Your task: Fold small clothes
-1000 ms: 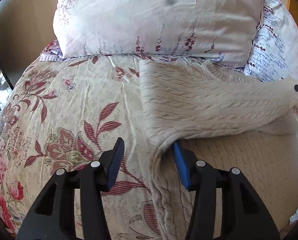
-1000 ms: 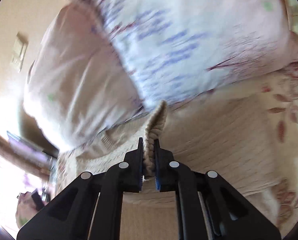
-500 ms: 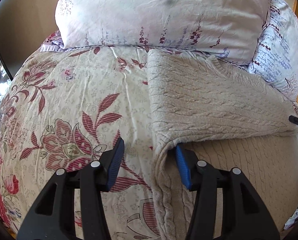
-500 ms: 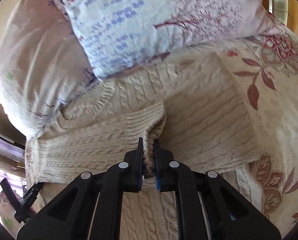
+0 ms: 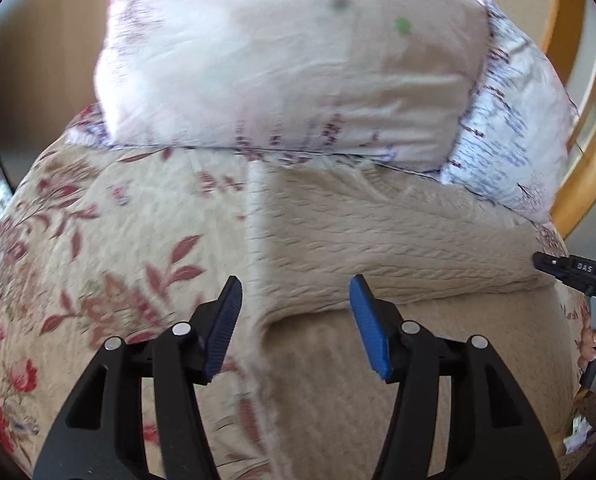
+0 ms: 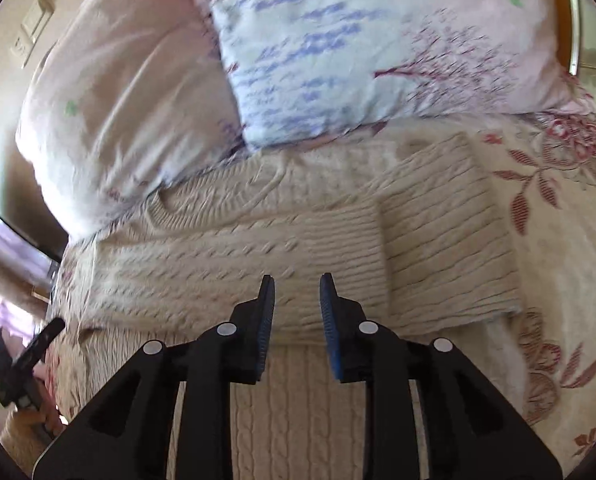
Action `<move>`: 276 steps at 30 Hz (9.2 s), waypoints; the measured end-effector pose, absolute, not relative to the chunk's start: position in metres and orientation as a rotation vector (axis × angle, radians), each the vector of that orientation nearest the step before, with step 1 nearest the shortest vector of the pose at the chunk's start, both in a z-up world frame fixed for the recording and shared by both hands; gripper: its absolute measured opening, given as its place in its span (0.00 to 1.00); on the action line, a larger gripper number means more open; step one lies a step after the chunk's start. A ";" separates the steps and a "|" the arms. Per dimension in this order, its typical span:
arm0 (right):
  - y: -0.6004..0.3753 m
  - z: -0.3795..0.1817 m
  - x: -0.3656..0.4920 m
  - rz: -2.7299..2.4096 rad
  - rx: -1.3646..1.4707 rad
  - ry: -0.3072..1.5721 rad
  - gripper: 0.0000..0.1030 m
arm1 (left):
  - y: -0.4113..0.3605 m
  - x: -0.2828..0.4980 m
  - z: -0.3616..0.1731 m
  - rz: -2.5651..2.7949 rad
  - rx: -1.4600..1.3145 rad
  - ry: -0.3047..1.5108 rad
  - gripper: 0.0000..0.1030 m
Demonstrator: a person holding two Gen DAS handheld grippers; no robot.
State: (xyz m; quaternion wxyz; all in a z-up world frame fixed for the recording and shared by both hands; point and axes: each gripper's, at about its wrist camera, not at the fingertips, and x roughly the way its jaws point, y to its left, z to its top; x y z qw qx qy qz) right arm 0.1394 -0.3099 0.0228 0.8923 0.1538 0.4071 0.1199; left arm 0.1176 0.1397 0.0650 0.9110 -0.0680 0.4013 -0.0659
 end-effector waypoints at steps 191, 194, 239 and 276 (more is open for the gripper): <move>-0.300 0.016 0.139 0.171 0.027 0.854 0.64 | 0.183 0.205 0.011 -0.245 -0.520 1.017 0.63; -0.300 0.016 0.139 0.172 0.030 0.853 0.66 | 0.174 0.206 0.010 -0.236 -0.504 1.024 0.52; -0.370 0.035 0.127 0.451 0.580 0.846 0.67 | -0.057 0.228 0.024 -0.605 -0.818 1.059 0.21; -0.325 0.052 0.168 0.510 0.577 0.911 0.17 | 0.015 0.183 0.026 -0.360 -0.581 0.981 0.86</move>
